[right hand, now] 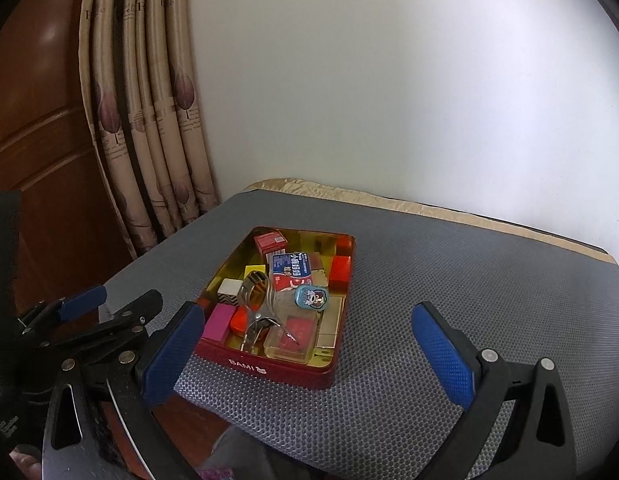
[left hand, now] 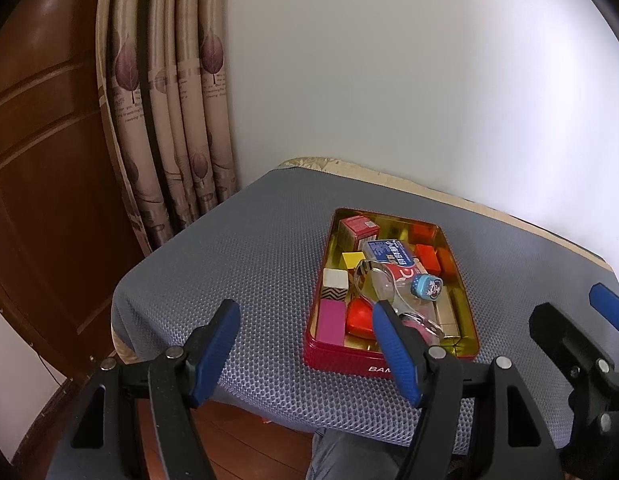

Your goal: Organize rigid objects

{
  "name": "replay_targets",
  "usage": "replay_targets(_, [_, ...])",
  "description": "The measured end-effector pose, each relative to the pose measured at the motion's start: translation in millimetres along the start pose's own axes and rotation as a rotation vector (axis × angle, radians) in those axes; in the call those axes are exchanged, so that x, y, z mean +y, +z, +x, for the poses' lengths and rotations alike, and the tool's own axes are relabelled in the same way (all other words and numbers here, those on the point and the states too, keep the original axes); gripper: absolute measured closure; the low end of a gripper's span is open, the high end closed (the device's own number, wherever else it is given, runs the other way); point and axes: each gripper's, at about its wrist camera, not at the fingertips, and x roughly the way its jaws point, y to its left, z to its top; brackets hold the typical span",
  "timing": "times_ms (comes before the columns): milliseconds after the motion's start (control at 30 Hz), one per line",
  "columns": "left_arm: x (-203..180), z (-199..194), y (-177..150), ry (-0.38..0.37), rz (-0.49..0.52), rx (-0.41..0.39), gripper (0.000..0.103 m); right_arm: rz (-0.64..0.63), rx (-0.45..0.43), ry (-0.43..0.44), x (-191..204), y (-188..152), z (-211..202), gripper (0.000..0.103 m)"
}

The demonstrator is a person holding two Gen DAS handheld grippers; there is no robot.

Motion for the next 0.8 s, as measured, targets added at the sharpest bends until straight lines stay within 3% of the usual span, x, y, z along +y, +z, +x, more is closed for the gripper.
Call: replay_targets(800, [-3.8,4.3,-1.4,-0.011,-0.002,0.027,0.033,0.004,0.019,0.019,3.6,0.1,1.9,0.0])
